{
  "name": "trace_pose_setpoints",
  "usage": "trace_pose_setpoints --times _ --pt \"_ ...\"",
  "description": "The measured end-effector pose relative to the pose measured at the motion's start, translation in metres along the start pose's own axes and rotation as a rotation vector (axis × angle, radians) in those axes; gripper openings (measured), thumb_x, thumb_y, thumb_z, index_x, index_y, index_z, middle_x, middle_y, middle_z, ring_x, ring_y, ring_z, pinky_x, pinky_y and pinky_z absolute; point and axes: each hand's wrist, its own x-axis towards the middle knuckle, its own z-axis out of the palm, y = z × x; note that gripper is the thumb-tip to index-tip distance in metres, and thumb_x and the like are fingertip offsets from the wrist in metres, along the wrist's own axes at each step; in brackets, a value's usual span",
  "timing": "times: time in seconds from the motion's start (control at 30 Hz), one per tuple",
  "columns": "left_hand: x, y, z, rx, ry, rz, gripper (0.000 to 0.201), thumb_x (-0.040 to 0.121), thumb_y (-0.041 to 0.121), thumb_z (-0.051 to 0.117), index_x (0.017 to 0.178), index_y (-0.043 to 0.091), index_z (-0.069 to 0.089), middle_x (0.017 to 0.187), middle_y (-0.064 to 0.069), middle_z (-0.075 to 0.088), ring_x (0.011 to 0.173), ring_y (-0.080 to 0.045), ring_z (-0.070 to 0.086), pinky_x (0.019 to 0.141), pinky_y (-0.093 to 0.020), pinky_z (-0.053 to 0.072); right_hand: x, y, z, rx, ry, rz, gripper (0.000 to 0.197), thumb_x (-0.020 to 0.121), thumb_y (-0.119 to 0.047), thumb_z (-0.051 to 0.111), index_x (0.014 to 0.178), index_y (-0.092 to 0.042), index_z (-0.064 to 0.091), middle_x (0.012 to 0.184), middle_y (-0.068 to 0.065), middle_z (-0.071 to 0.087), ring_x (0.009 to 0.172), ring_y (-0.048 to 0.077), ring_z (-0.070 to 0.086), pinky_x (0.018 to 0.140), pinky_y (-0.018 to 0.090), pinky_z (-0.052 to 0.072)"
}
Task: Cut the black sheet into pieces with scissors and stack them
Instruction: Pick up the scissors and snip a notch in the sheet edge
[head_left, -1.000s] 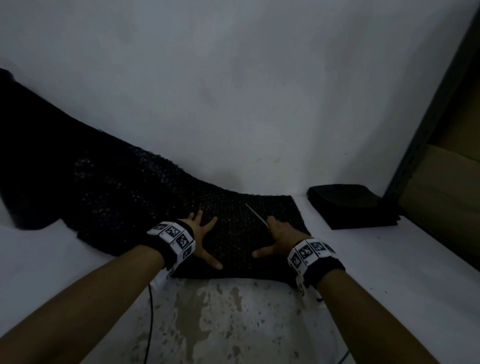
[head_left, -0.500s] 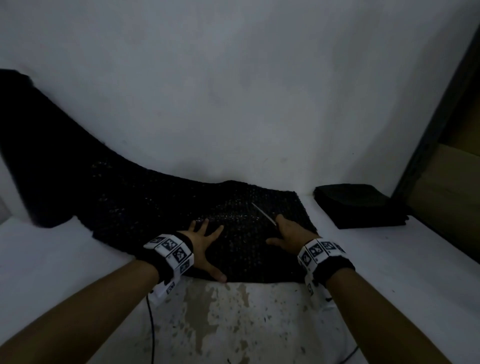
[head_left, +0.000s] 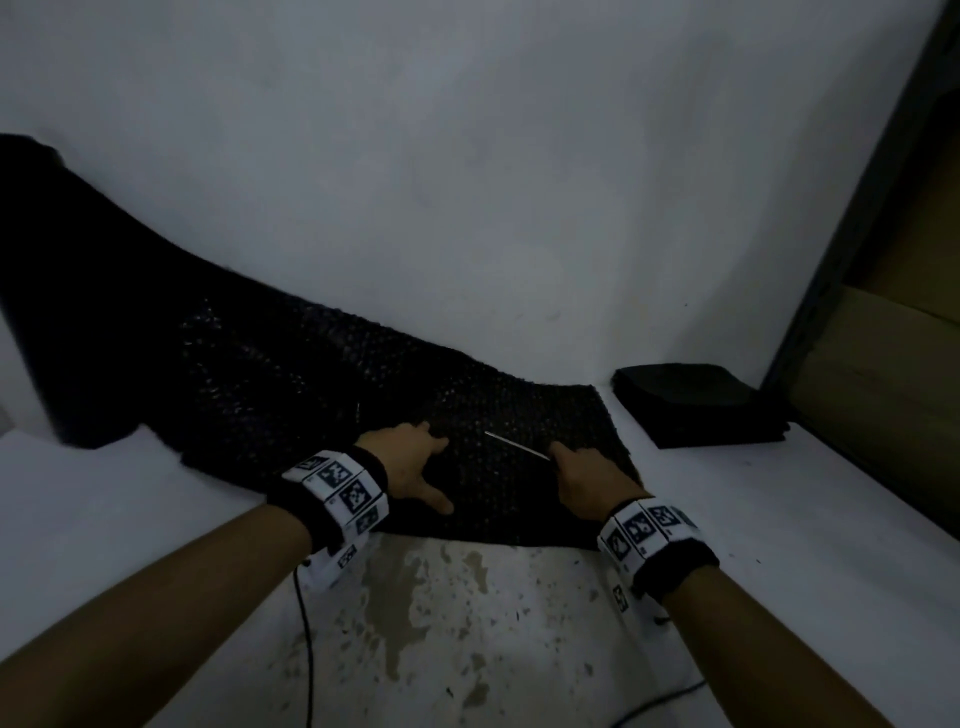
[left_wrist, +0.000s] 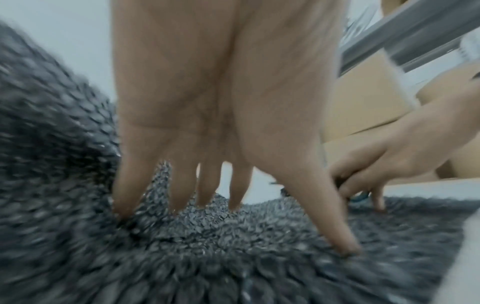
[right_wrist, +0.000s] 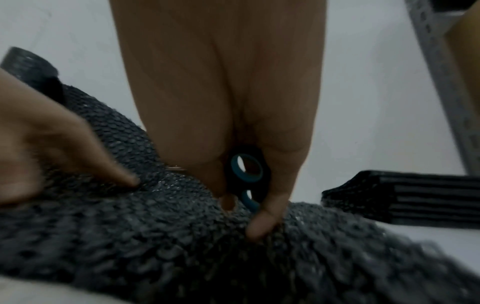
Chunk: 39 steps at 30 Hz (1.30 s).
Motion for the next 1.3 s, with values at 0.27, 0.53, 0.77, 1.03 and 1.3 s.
trace_pose_setpoints --times 0.27,0.53,0.77,1.03,1.3 --pt "-0.012 0.008 0.01 0.043 -0.164 0.043 0.102 0.077 0.071 0.066 0.158 0.037 0.014 0.165 -0.002 0.015 0.147 -0.027 0.026 0.118 -0.038 0.028 0.005 0.009 -0.007 -0.038 -0.064 0.076 0.025 0.102 -0.013 0.044 0.125 -0.002 0.044 0.117 0.025 0.06 0.102 0.036 0.062 0.074 0.032 0.041" --pt "-0.024 -0.008 0.019 -0.025 -0.089 0.032 0.082 0.088 0.06 0.063 0.156 0.036 0.024 0.166 -0.001 -0.009 0.149 -0.029 0.02 0.119 -0.035 0.029 0.008 0.016 -0.009 -0.085 -0.034 0.155 0.029 0.102 -0.015 0.043 0.13 -0.005 0.045 0.099 0.017 0.056 0.08 0.027 0.052 0.069 0.032 0.04" --pt "-0.034 -0.005 0.03 0.03 -0.025 0.055 0.057 0.103 0.031 0.048 0.156 0.031 0.025 0.166 -0.001 -0.013 0.147 -0.029 0.025 0.114 -0.037 0.035 0.008 0.024 -0.005 -0.042 -0.009 0.153 0.029 0.101 -0.015 0.042 0.128 -0.007 0.048 0.109 0.023 0.064 0.084 0.03 0.061 0.069 0.031 0.041" --pt "-0.026 0.006 0.021 -0.05 0.179 -0.003 0.058 0.093 0.064 0.05 0.142 0.034 0.051 0.146 -0.003 0.048 0.126 -0.025 0.052 0.101 -0.041 0.049 0.0 0.031 -0.004 -0.019 0.036 0.102 0.027 0.102 -0.009 0.042 0.127 -0.003 0.052 0.102 0.025 0.065 0.085 0.039 0.064 0.066 0.037 0.043" --pt "-0.006 0.017 0.022 -0.046 -0.128 0.004 0.104 0.073 0.086 0.053 0.156 0.045 0.007 0.167 0.0 0.002 0.149 -0.031 0.016 0.116 -0.042 0.03 -0.01 0.032 -0.019 0.284 0.21 0.094 0.021 0.101 -0.018 0.052 0.103 -0.001 0.065 0.099 0.018 0.068 0.094 0.032 0.064 0.075 0.03 0.045"
